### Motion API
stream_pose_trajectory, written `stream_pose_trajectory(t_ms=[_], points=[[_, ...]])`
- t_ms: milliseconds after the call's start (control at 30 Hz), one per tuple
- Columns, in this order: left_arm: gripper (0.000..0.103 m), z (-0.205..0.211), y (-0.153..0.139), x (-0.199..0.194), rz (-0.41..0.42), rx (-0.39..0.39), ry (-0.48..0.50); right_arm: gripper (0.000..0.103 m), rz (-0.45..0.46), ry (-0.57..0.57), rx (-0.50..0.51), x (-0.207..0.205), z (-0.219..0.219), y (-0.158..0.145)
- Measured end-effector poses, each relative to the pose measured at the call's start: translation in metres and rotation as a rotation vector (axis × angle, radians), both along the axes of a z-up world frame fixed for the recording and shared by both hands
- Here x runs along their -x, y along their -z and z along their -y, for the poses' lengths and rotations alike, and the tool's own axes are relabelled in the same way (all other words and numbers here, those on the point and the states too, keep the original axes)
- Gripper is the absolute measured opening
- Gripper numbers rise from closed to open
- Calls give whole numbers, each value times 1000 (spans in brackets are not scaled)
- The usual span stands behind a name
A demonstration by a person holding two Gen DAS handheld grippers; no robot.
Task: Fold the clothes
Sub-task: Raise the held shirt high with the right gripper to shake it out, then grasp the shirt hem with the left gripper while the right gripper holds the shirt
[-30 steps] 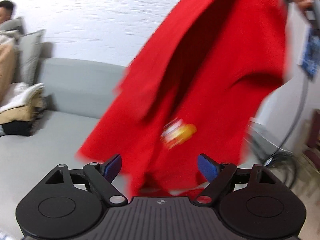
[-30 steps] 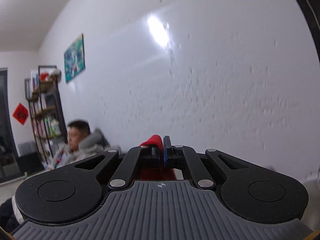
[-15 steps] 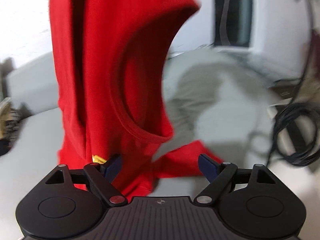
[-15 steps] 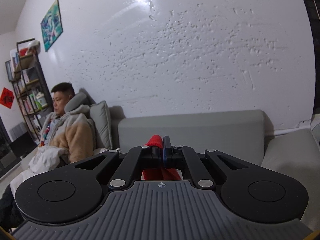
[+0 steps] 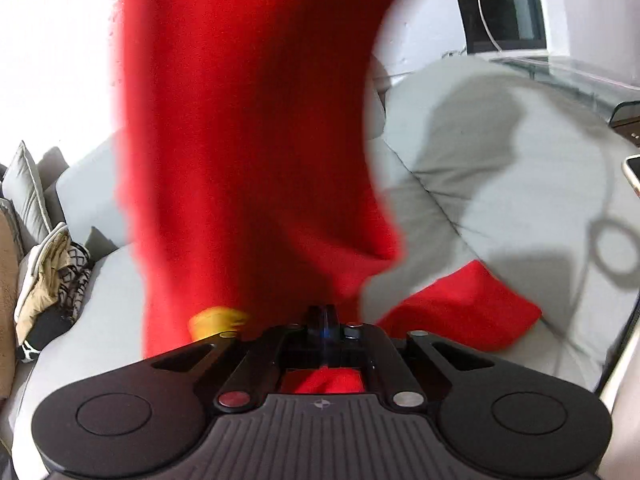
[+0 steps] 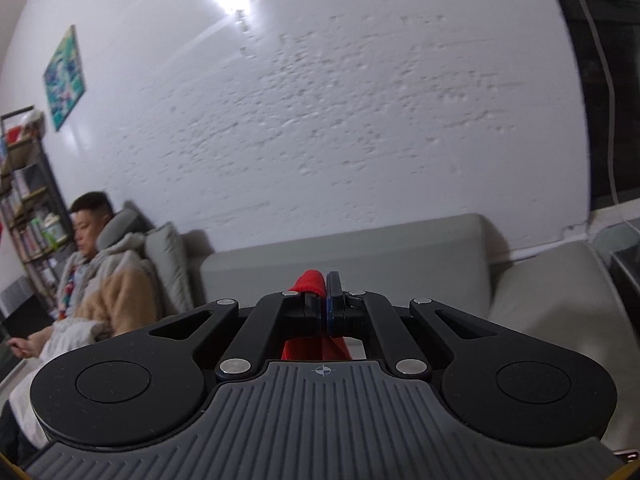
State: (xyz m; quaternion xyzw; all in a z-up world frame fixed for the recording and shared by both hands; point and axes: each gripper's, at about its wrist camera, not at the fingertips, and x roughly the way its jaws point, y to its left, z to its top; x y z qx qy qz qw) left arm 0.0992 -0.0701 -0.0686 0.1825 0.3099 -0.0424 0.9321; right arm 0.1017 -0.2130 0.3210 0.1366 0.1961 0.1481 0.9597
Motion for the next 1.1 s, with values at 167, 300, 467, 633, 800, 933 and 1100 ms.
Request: stream_pose_trajectory(t_ms=[167, 300, 467, 633, 800, 933, 1100], points=[[1, -67, -32, 20, -39, 124, 12, 2, -84, 122, -43, -14, 59, 30], [3, -104, -32, 7, -164, 295, -42, 2, -137, 294, 76, -37, 90, 66], [30, -103, -40, -17, -181, 346, -33, 9, -348, 499, 129, -89, 156, 127], [41, -99, -34, -11, -263, 433, 42, 38, -458, 467, 151, -77, 184, 171], [41, -87, -8, 9, -342, 486, 60, 63, -478, 410, 166, -38, 186, 198], [50, -75, 3, 16, -329, 434, 61, 68, -561, 311, 146, -22, 184, 224], [60, -59, 13, -12, -279, 236, 49, 73, -645, 270, 57, -31, 187, 257]])
